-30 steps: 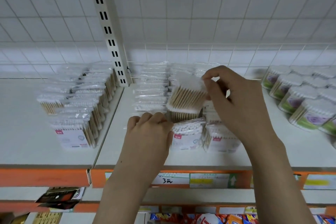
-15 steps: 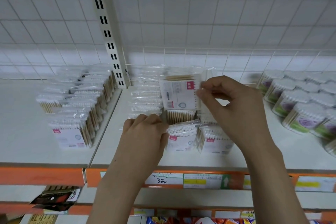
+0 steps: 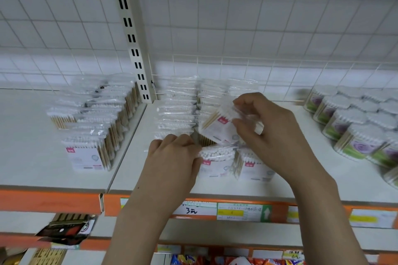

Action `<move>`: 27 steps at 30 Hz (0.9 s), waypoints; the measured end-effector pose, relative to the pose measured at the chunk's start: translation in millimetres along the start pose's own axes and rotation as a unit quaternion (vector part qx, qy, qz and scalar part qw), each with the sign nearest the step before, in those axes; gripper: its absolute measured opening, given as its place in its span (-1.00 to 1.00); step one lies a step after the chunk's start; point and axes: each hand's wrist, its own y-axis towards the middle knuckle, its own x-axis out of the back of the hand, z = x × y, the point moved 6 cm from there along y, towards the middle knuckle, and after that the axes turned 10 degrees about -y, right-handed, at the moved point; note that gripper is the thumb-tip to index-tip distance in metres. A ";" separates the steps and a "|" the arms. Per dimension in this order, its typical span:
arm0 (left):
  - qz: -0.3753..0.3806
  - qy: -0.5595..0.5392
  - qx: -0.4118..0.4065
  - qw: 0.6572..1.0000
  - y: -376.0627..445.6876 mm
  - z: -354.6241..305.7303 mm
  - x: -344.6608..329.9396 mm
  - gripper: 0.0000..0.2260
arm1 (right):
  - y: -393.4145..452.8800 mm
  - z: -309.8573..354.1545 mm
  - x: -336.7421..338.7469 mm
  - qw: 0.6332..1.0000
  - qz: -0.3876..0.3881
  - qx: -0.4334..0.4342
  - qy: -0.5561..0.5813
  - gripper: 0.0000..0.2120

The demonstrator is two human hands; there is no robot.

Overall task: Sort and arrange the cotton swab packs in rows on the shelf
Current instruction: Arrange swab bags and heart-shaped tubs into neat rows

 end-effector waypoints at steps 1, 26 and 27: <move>0.003 0.003 -0.002 1.000 -0.5 0.2 -0.6 -0.74 | -0.2 1.3 -2.5 1.000 0.010 0.009 -0.010 -0.72; 0.007 0.007 -0.001 1.000 11.3 -4.6 -7.2 -0.65 | 20.5 -18.3 -41.9 0.976 0.143 0.002 -0.163 -0.83; 0.007 0.001 0.001 1.000 11.6 -4.8 -6.8 -0.66 | 22.3 -18.7 -44.6 0.975 0.152 0.000 -0.164 -0.83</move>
